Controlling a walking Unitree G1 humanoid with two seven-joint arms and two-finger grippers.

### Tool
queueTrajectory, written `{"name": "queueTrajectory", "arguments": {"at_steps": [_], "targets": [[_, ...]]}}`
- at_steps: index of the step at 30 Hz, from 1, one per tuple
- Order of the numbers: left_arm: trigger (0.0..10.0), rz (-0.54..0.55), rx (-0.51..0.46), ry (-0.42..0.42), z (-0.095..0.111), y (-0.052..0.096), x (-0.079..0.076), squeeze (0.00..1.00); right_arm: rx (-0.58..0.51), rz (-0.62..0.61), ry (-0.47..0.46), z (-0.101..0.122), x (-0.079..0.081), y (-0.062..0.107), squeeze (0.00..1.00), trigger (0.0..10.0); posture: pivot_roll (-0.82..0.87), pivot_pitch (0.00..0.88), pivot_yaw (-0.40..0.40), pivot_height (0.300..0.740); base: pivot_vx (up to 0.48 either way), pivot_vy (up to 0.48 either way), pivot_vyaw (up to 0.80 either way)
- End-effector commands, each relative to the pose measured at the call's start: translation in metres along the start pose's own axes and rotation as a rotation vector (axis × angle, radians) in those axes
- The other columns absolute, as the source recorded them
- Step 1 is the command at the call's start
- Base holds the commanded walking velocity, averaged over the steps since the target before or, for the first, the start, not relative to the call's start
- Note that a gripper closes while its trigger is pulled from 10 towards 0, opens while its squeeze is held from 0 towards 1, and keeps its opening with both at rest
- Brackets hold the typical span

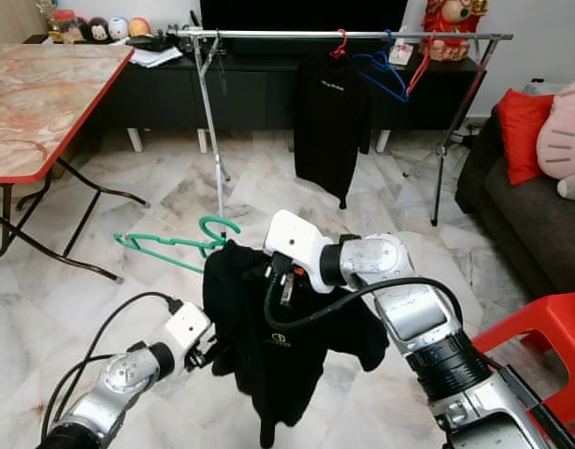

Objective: Hang hanger

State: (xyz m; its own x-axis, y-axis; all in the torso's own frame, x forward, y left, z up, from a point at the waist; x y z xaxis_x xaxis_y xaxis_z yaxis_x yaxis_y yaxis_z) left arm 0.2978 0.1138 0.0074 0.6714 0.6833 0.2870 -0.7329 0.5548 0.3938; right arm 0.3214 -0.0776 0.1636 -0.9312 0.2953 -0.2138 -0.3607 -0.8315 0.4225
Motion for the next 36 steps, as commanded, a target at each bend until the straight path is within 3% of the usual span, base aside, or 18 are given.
{"name": "queueTrajectory", "arguments": {"at_steps": [1, 12, 21, 36], "targets": [[0.0, 0.000, -0.008, -0.023, 0.004, -0.003, 0.000, 0.00, -0.040, -0.003, 0.039, 0.016, -0.002, 0.003, 0.00, 10.0, -0.06, 0.009, -0.068, 0.740, 0.000, 0.000, 0.00], [0.0, 0.031, 0.006, -0.033, 0.002, -0.009, 0.001, 0.00, -0.050, 0.009, 0.059, 0.022, 0.001, 0.004, 0.00, 10.0, -0.07, 0.008, -0.068, 0.740, 0.000, 0.000, 0.00], [0.0, 0.083, 0.028, -0.033, -0.005, -0.004, 0.011, 0.00, -0.046, 0.003, 0.064, 0.022, 0.000, 0.006, 0.00, 10.0, -0.06, 0.010, -0.067, 0.740, 0.000, 0.000, 0.00], [0.0, 0.121, 0.031, -0.008, -0.011, 0.000, 0.015, 0.00, -0.026, 0.007, 0.050, 0.014, 0.004, 0.006, 0.00, 10.0, -0.06, 0.009, -0.068, 0.740, 0.000, 0.000, 0.00]]}}
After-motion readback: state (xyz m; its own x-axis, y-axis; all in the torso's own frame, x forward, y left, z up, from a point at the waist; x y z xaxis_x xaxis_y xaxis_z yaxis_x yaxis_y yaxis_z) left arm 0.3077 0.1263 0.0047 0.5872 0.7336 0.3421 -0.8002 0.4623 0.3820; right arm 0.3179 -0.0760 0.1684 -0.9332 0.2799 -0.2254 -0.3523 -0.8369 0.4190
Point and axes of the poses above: a point about 5 cm out from each wrist's last joint towards the gripper, its own y axis pointing back from the gripper into the wrist, its own z axis along the axis of the wrist's last joint, x = y × z, the point moved 3 cm from there along -y, pointing out of the wrist towards the gripper, and after that the axes turned 3 degrees about -y, right-handed, at the moved point
